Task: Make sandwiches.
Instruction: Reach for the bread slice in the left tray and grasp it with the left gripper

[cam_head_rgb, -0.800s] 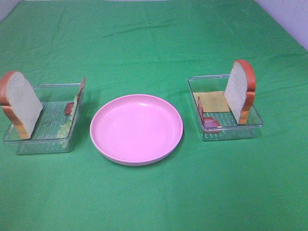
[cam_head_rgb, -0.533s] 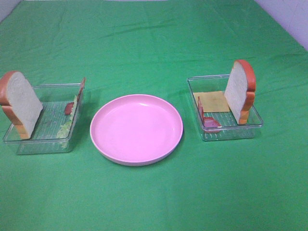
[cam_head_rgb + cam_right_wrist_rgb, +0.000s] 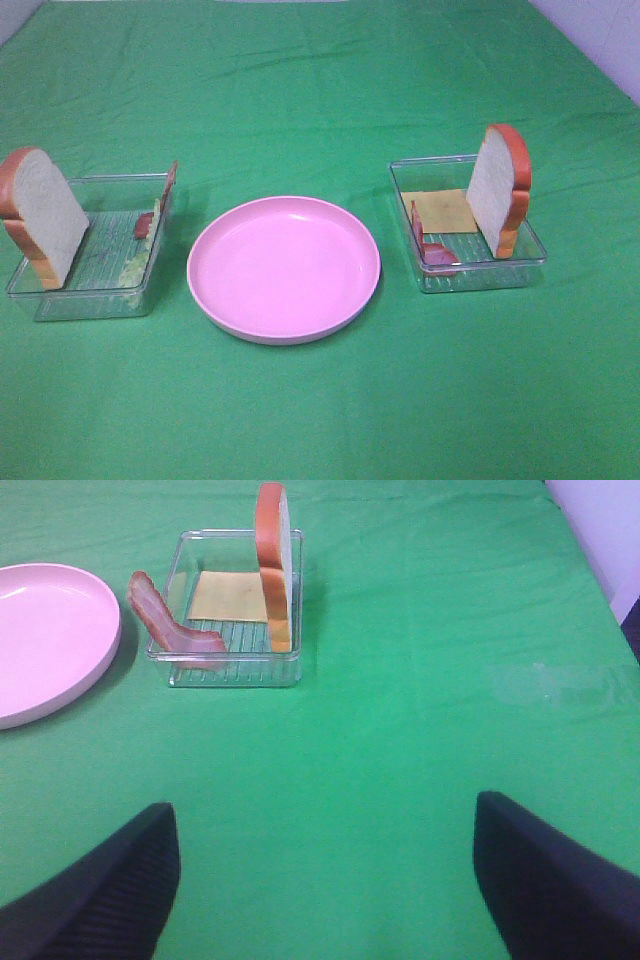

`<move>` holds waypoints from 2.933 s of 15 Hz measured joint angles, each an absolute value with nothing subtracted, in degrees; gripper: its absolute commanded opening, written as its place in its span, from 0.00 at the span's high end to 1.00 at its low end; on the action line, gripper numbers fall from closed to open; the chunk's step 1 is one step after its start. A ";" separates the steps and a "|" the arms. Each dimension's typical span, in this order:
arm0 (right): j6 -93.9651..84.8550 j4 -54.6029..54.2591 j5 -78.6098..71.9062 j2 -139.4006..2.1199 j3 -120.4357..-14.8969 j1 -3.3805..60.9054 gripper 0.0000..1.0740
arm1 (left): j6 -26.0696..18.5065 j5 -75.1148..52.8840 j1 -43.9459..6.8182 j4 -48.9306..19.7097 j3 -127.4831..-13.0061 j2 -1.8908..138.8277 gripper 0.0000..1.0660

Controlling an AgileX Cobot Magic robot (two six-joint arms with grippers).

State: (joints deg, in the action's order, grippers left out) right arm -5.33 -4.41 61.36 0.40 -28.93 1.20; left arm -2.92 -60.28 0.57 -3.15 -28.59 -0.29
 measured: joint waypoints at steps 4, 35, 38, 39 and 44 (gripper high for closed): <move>-5.33 -4.41 61.36 0.40 -28.93 1.20 0.29 | -2.92 -60.28 0.57 -3.15 -28.59 -0.29 0.38; -5.33 -4.41 61.36 0.40 -28.93 1.20 0.29 | -0.57 -54.26 0.17 -3.27 -68.93 82.56 0.26; -5.33 -4.41 61.36 0.40 -28.93 1.20 0.29 | -0.57 -54.20 0.11 -3.78 -74.14 92.07 0.26; -5.33 -4.41 61.36 0.40 -28.93 1.20 0.29 | -0.57 -54.20 0.11 -3.84 -75.52 95.17 0.26; -5.33 -4.41 61.36 0.40 -28.93 1.20 0.29 | -0.57 -52.94 -0.92 -4.81 -76.95 106.91 0.27</move>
State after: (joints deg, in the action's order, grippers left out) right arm -5.33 -4.41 61.36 0.40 -28.93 1.20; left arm -0.57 -52.94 -0.92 -4.81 -76.95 106.91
